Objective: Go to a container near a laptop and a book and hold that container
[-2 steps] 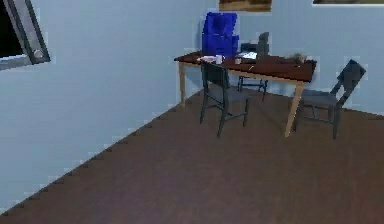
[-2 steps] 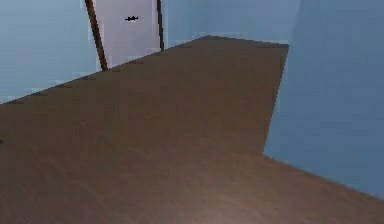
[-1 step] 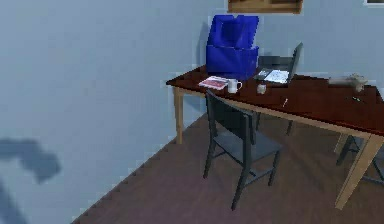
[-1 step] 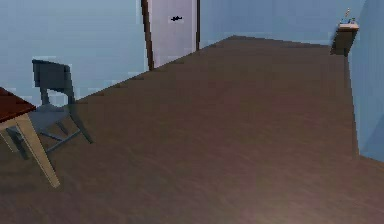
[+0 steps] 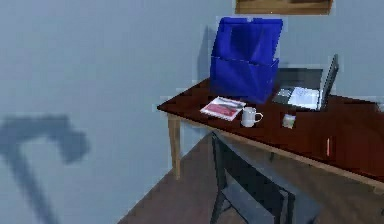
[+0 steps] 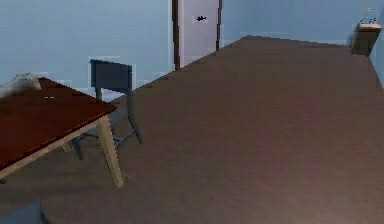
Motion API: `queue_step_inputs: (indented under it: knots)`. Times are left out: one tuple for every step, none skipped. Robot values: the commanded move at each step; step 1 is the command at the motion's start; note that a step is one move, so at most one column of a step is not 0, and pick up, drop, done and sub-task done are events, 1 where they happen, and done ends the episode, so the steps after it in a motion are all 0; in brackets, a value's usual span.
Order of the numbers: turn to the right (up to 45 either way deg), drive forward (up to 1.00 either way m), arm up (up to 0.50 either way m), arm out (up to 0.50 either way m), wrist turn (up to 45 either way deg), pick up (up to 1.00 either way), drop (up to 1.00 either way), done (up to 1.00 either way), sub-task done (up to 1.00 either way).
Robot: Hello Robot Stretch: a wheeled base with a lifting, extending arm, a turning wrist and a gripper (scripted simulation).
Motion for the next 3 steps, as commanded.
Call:
queue_step_inputs:
  knots:
    - [45.0, 0.00, 0.00, 0.00, 0.0, 0.00, 0.00, 0.00, 0.00]
    - [36.0, 0.00, 0.00, 0.00, 0.0, 0.00, 0.00, 0.00, 0.00]
    - [0.0, 0.05, 0.00, 0.00, 0.0, 0.00, 0.00, 0.00, 0.00]
